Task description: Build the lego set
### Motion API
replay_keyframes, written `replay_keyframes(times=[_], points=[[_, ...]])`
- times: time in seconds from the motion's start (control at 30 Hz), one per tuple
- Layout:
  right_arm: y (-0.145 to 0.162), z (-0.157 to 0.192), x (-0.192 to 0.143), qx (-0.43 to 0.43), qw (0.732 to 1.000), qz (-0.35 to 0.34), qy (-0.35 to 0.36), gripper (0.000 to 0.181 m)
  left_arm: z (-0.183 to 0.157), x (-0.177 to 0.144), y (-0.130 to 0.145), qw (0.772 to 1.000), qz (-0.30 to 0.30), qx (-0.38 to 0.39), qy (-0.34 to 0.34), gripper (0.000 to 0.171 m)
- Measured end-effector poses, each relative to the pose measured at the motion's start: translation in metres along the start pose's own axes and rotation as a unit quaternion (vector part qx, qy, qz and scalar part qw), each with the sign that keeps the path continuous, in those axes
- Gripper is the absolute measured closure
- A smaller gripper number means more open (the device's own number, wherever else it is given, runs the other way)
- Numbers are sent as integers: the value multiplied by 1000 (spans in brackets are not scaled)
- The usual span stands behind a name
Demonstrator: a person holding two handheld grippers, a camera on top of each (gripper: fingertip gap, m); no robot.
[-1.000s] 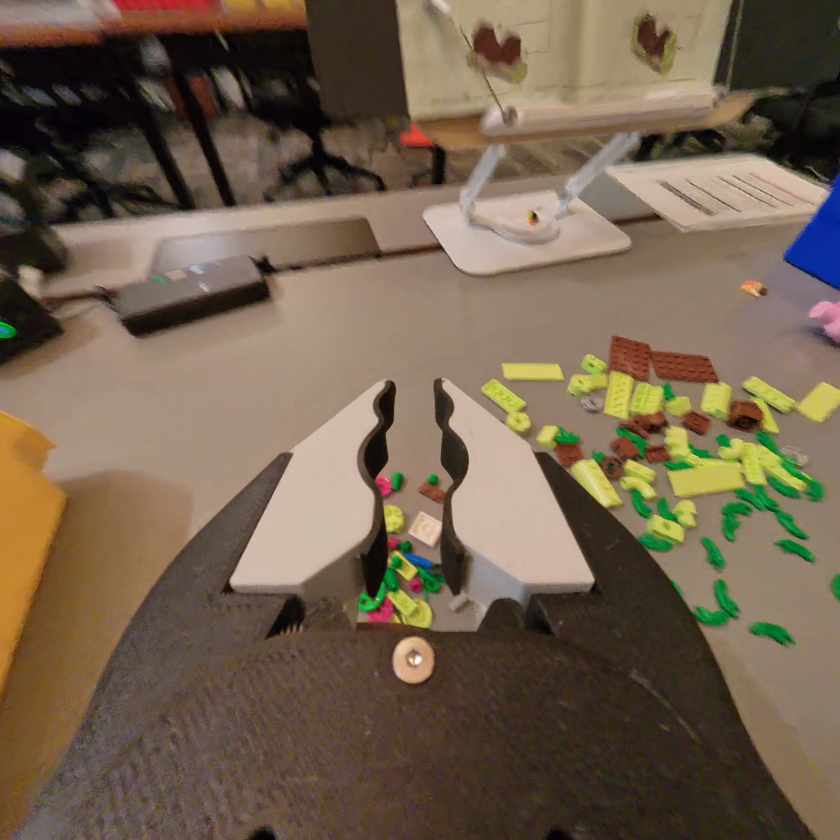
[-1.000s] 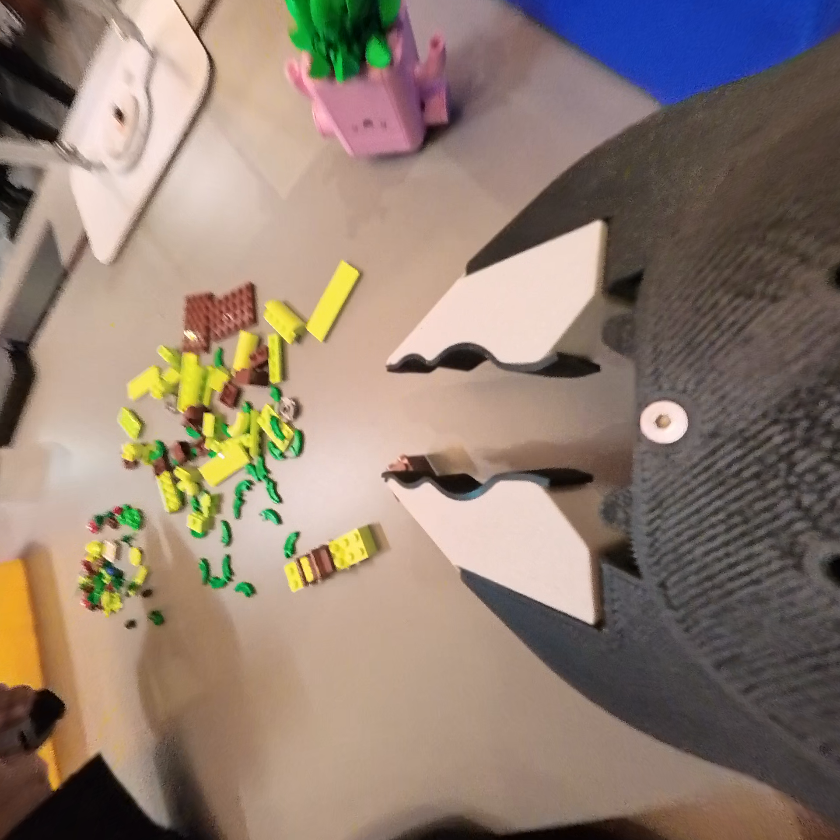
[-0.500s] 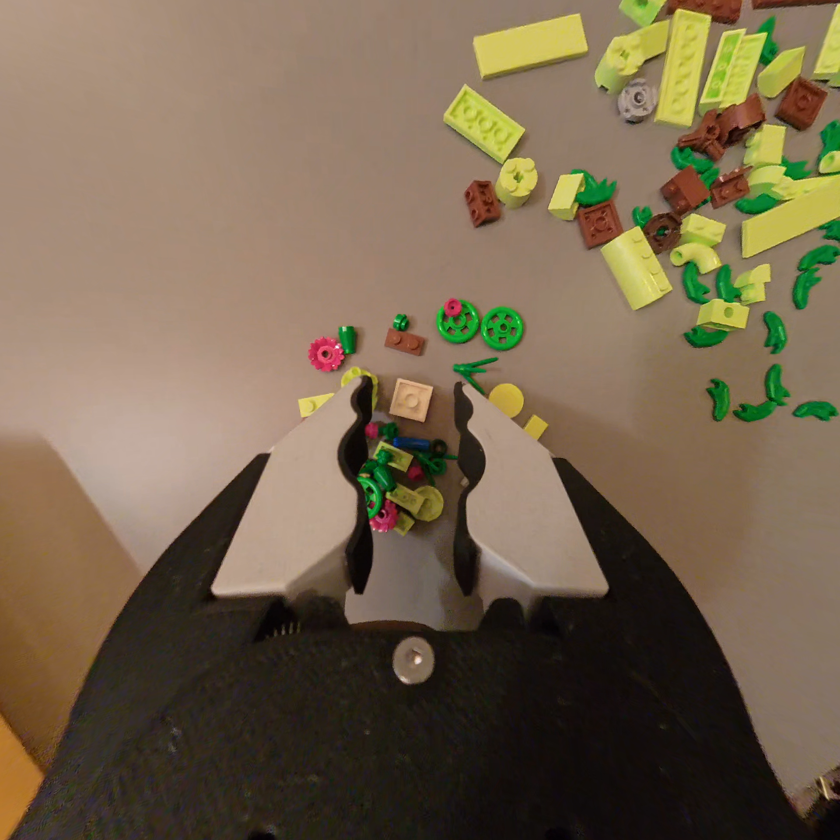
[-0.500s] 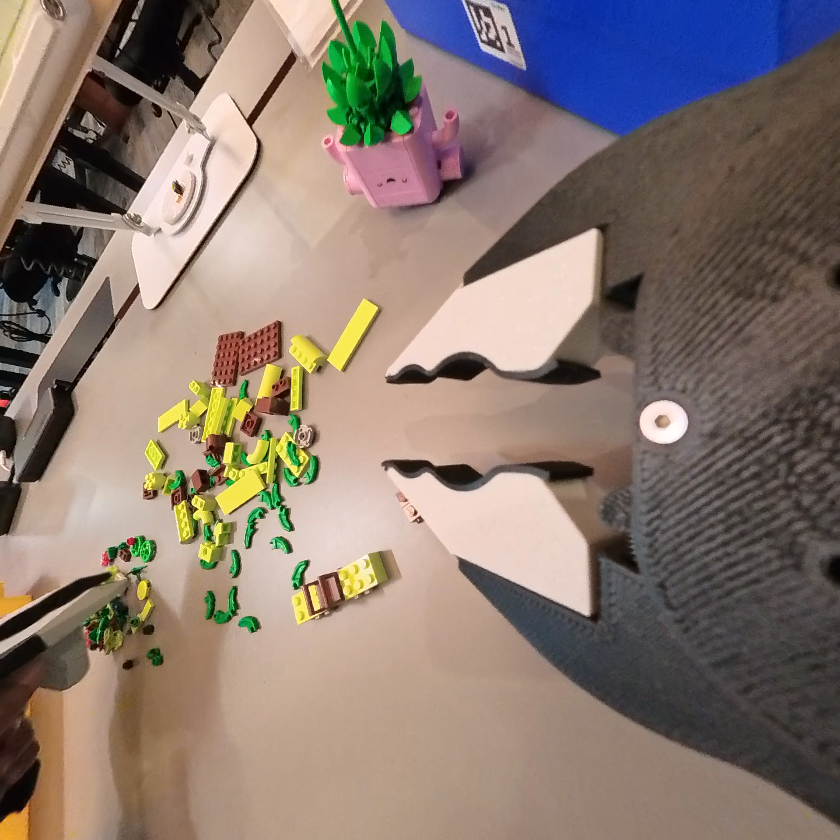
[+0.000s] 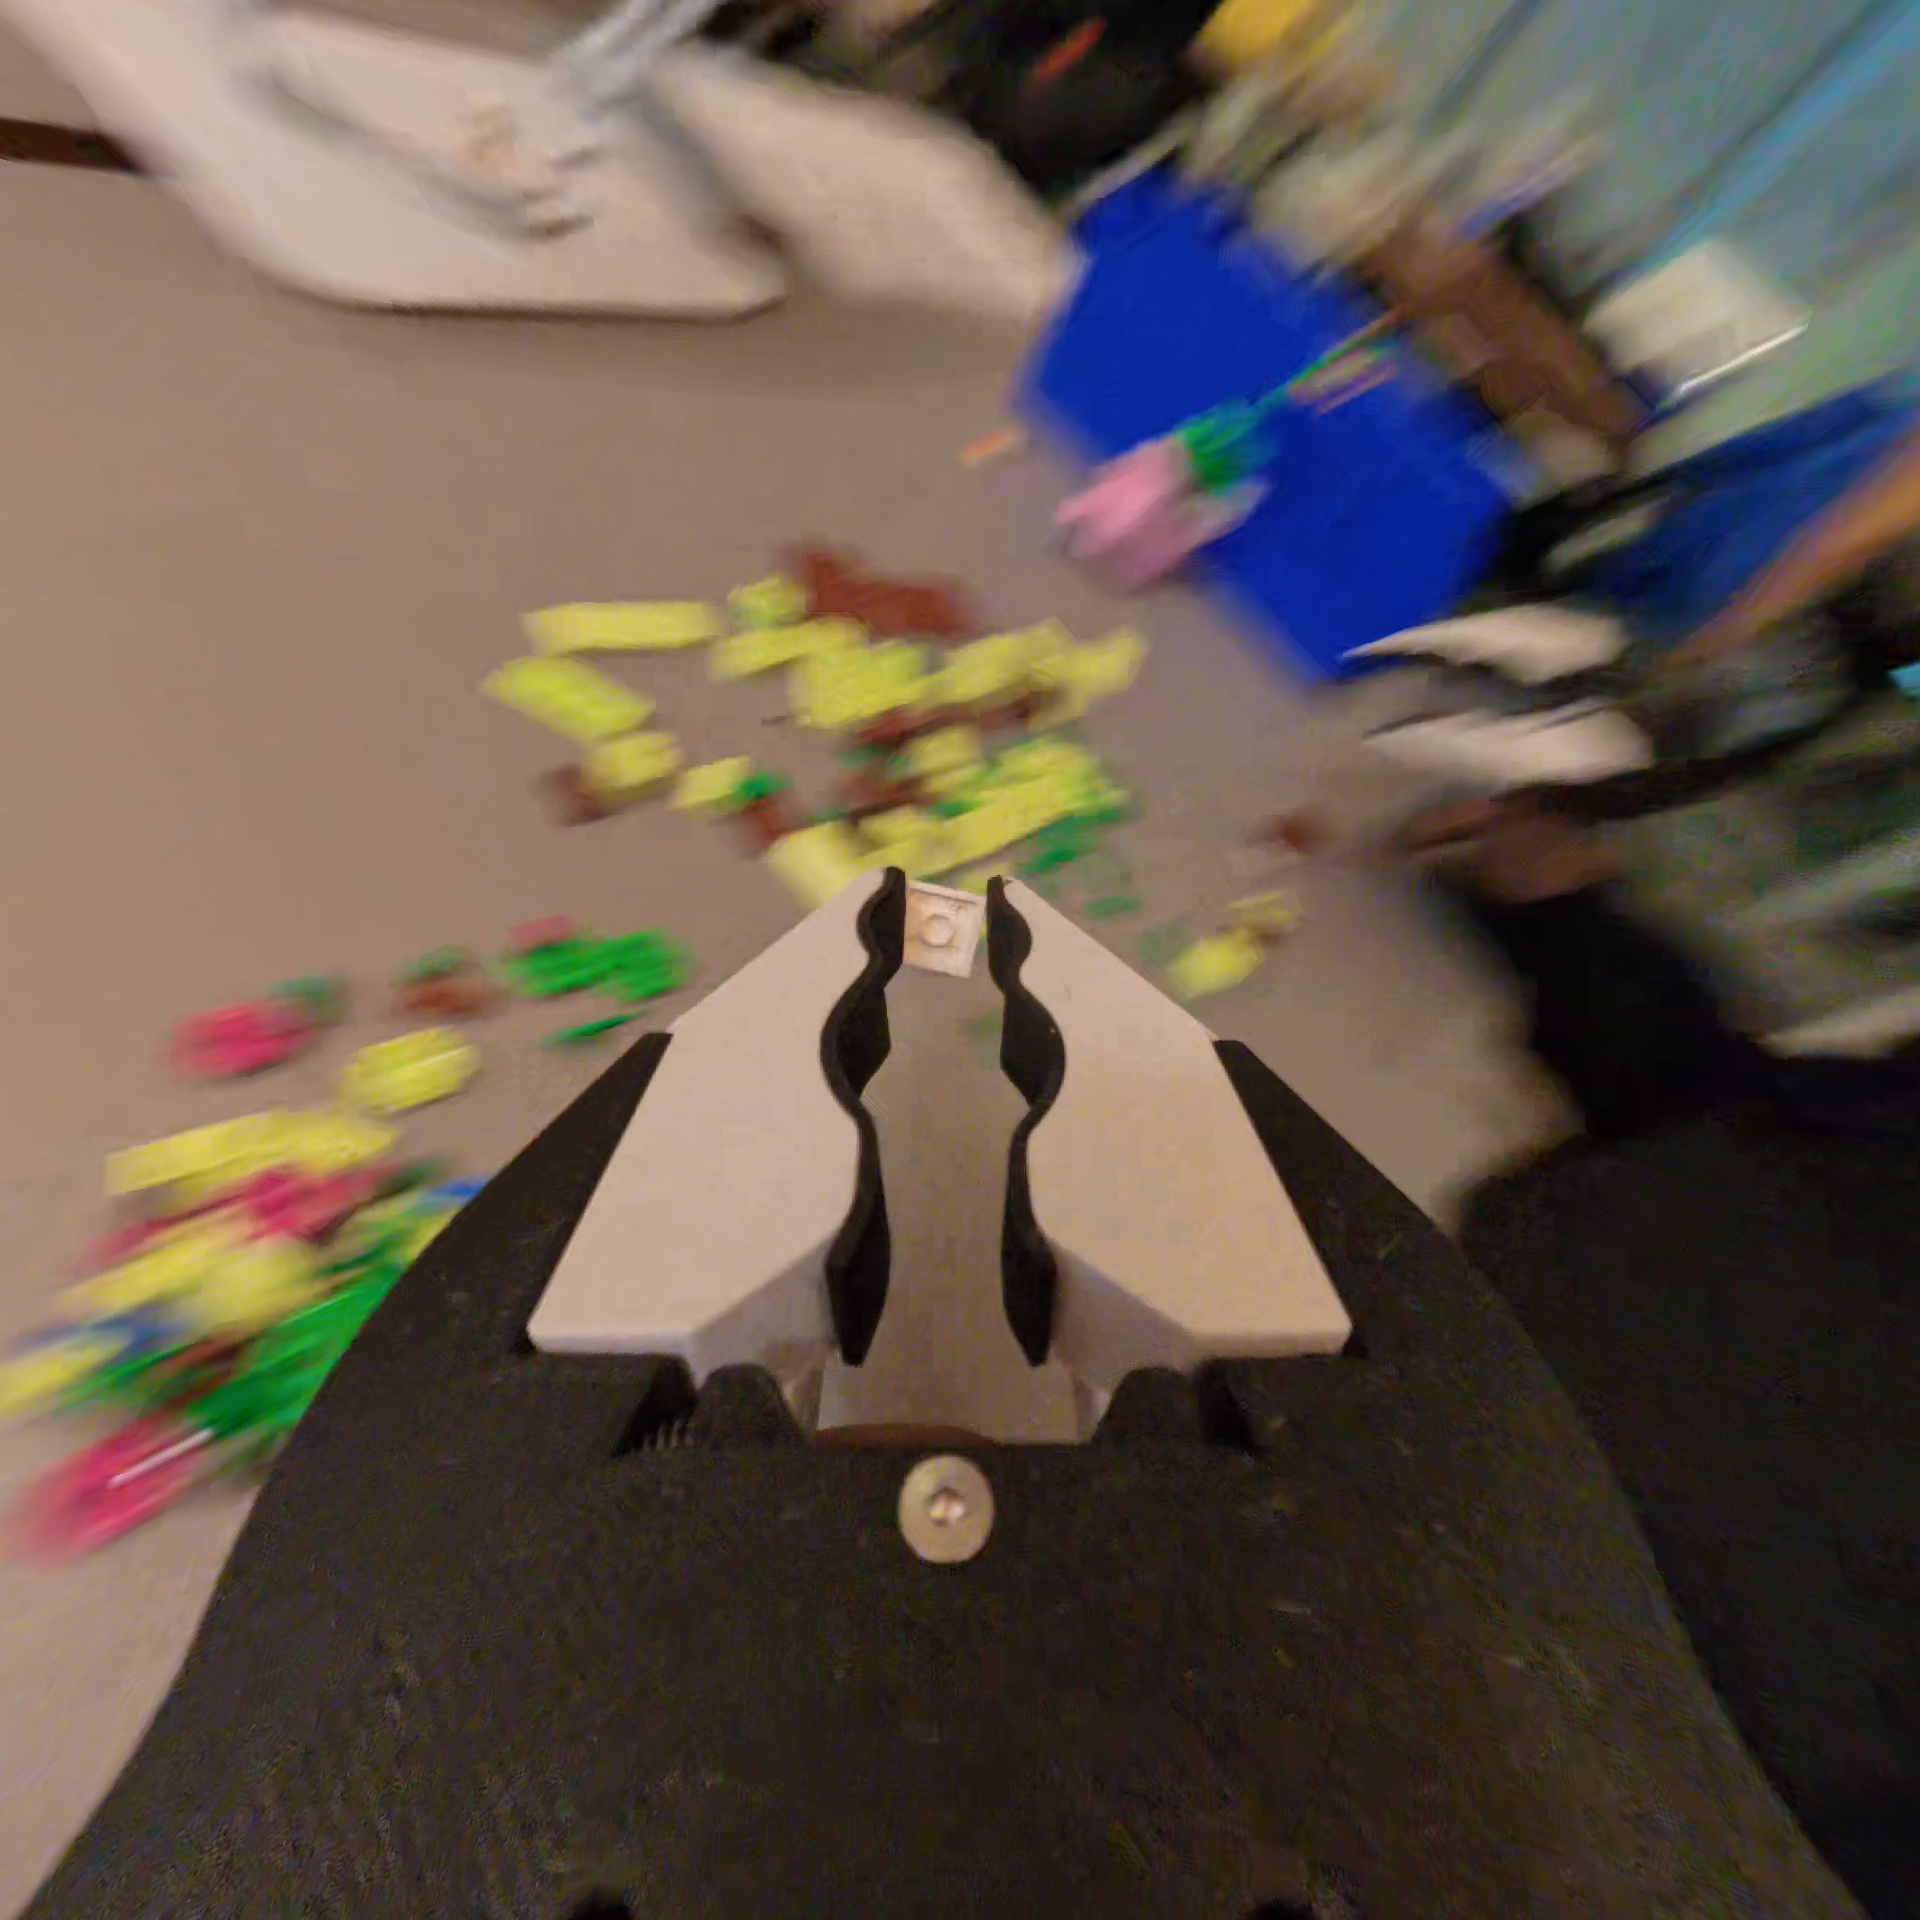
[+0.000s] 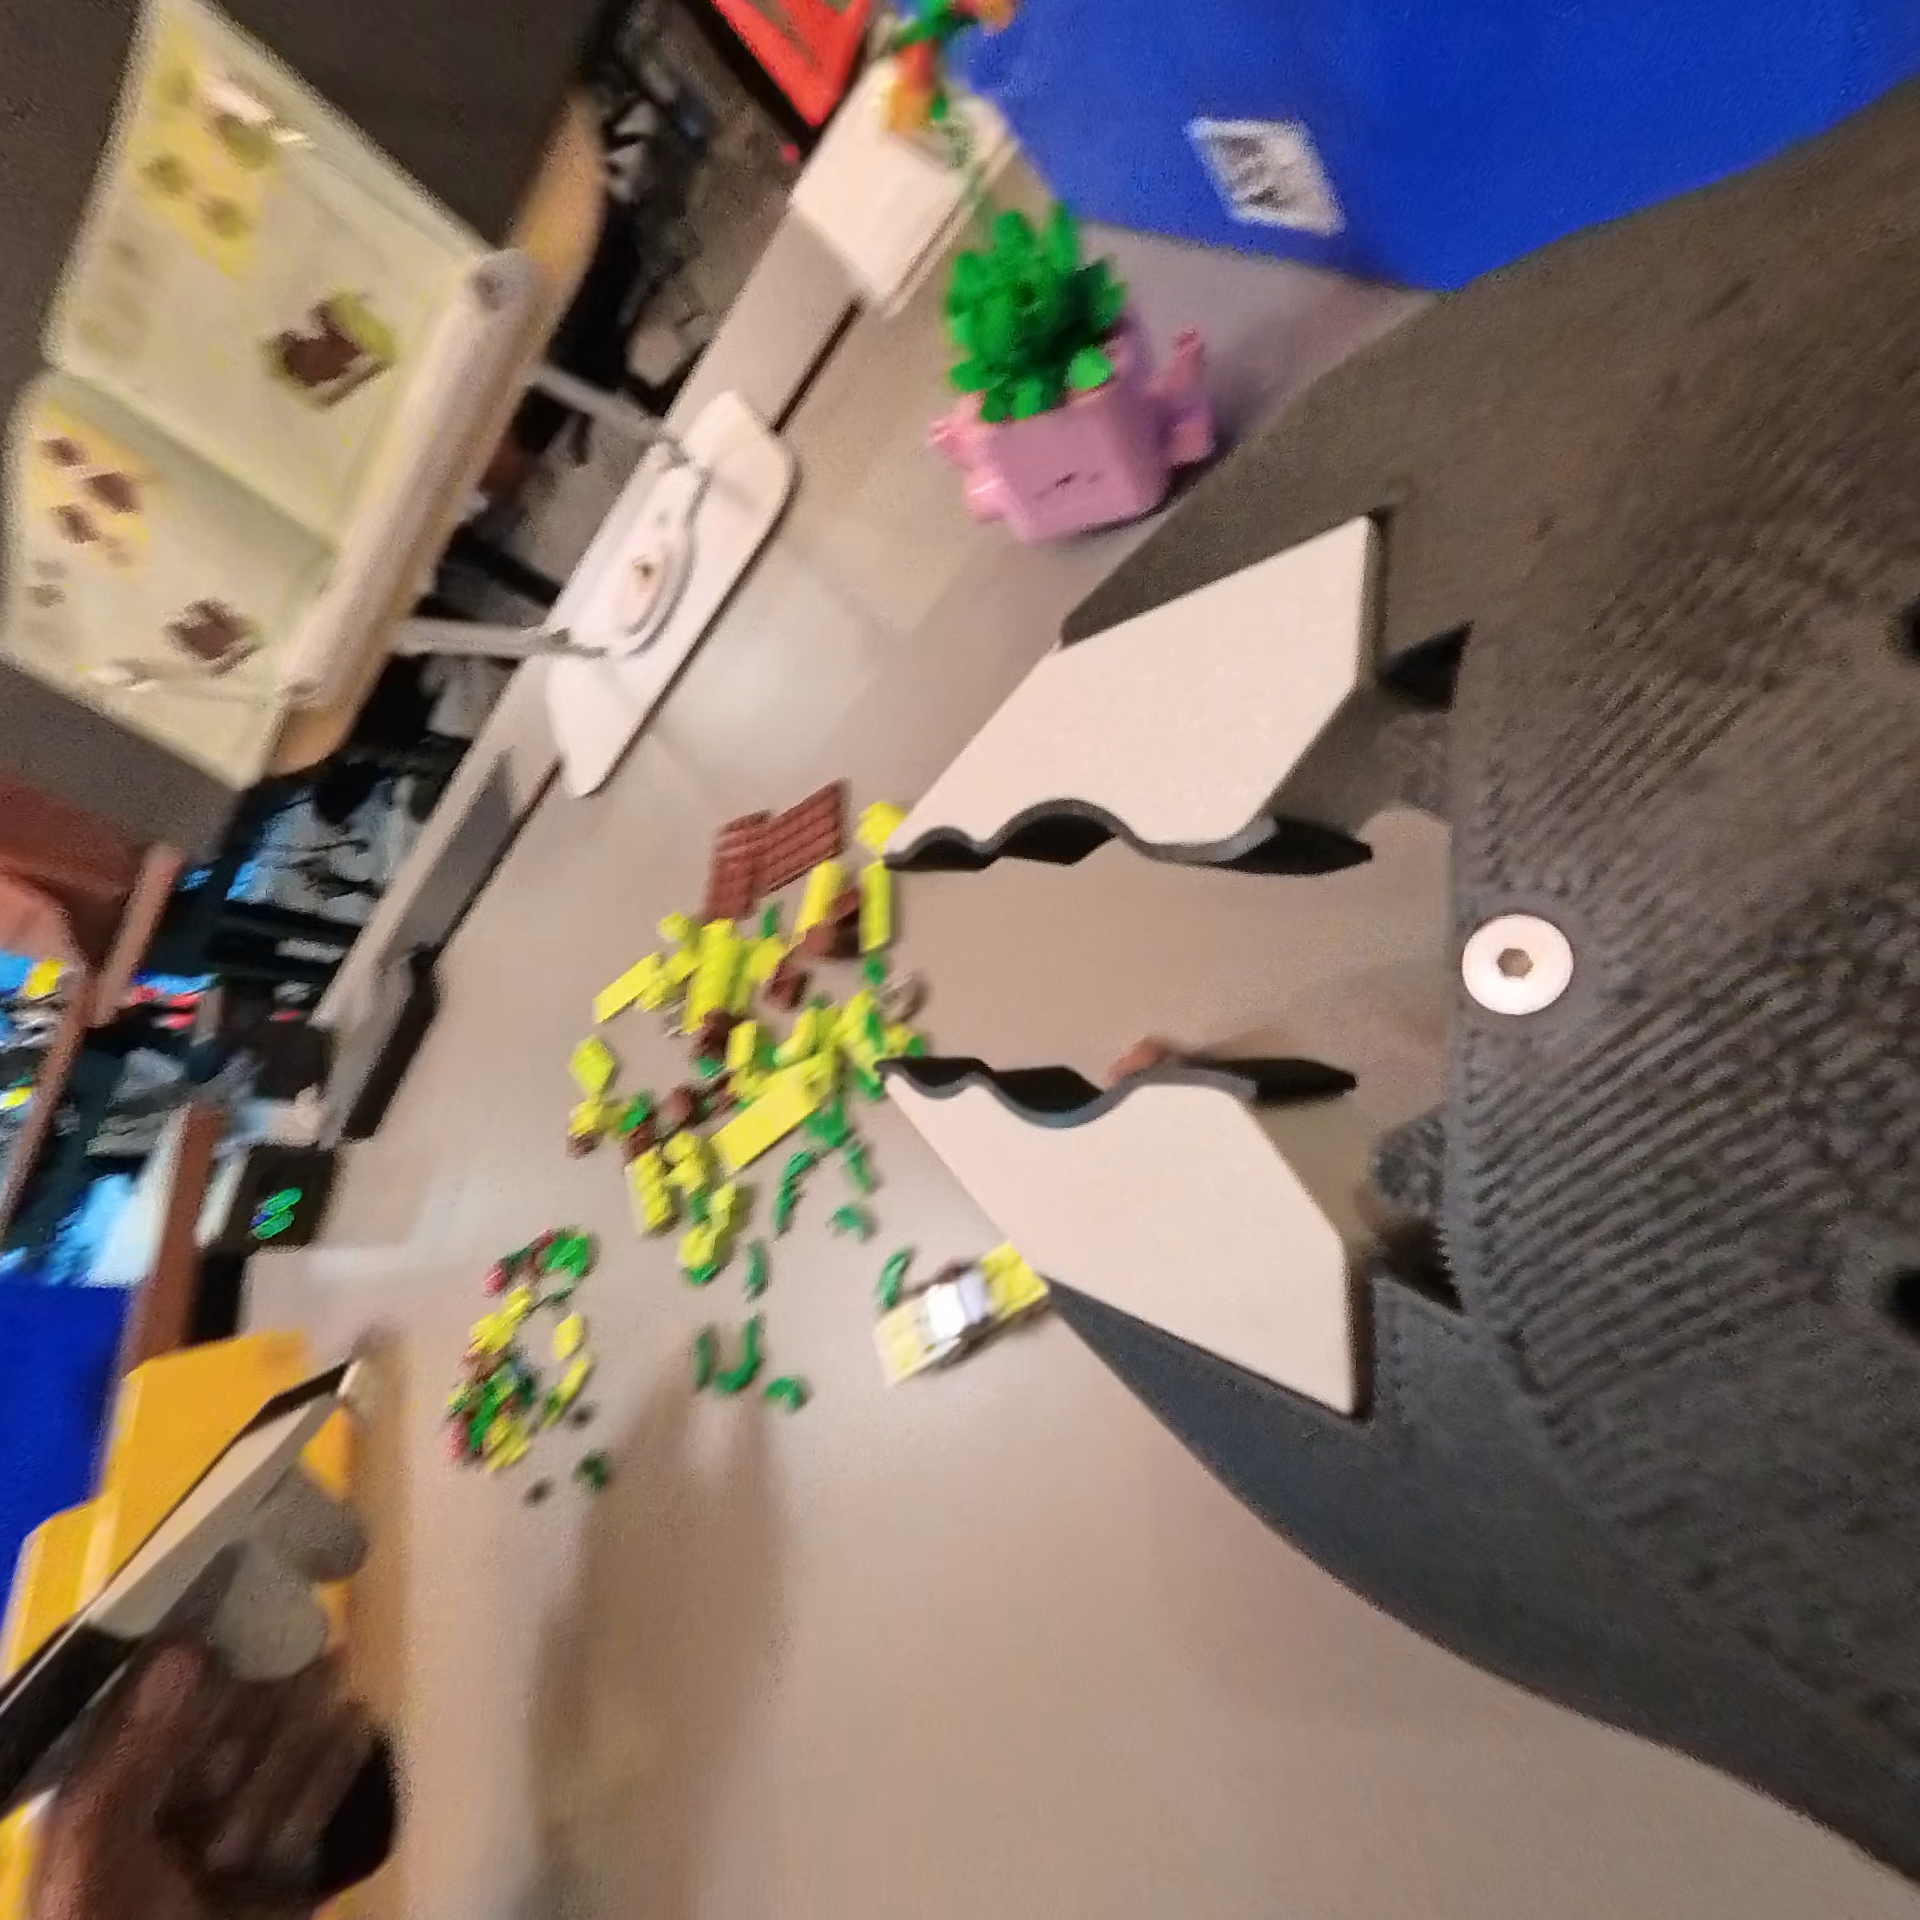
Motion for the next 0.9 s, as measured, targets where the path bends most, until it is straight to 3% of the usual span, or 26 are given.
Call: replay_keyframes(times=[0.1, 0.2, 0.33, 0.53, 0.6, 0.7, 0.8, 0.9], points=[[-45, 42, 17, -18, 996, -71, -42, 144, -66, -3, -12, 962, -89, -150, 211, 161], [-79, 94, 33, -44, 985, -139, -97, 144, -99, 5, -3, 919, -101, -228, 306, 161], [-84, 135, 50, -118, 972, -145, -140, 145, -121, 24, 18, 878, -83, -300, 363, 161], [-89, 140, 46, -204, 959, -170, -101, 168, -141, 34, 35, 850, -43, -331, 408, 171], [-88, 140, 43, -221, 955, -177, -93, 181, -141, 36, 40, 853, -32, -330, 404, 171], [-74, 122, 41, -218, 965, -131, -63, 175, -129, 42, 46, 882, -29, -307, 356, 171], [-57, 84, 22, -157, 985, -67, -25, 170, -118, 40, 49, 910, -28, -271, 314, 171], [-51, 49, -14, -76, 994, -73, 8, 171, -113, 41, 55, 928, -19, -237, 285, 171]])
Point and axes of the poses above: each gripper's, where its closed fingertips meet, x out along the fingers, y out of its underside, z = x × y across the jaws, the point moved 2 cm from there along -x, back along the fingers, and after that the axes turned 7 degrees about -z, right-handed, at the moved point
